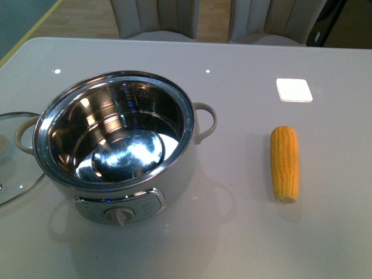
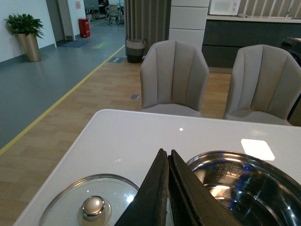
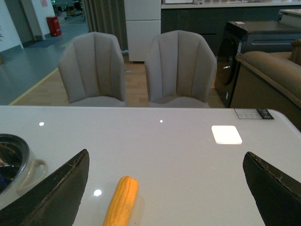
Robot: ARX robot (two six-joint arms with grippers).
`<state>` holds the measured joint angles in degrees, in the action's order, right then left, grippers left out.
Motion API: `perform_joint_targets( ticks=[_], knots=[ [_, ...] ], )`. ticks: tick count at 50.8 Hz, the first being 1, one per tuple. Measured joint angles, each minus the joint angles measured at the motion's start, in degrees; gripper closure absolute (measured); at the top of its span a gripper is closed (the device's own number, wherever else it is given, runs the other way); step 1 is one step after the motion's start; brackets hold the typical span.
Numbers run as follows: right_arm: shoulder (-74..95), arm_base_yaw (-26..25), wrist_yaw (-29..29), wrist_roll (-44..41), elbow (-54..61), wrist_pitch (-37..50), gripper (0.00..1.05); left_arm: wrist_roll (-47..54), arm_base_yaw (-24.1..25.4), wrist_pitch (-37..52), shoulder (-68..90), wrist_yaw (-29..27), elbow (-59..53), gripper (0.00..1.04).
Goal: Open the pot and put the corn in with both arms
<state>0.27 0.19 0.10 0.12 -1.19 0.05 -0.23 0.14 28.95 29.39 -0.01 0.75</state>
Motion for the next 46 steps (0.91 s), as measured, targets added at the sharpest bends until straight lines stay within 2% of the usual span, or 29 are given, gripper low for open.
perform_joint_targets(
  ticks=[21, 43, 46],
  knots=[
    [0.0, 0.0, 0.0, 0.0, 0.0, 0.0, 0.09, 0.0, 0.0, -12.4, -12.8, 0.0, 0.0, 1.01],
    [0.0, 0.0, 0.0, 0.0, 0.0, 0.0, 0.09, 0.0, 0.0, -18.6, -19.1, 0.0, 0.0, 1.01],
    [0.0, 0.0, 0.0, 0.0, 0.0, 0.0, 0.09, 0.0, 0.0, -26.0, -24.5, 0.0, 0.0, 1.01]
  ],
)
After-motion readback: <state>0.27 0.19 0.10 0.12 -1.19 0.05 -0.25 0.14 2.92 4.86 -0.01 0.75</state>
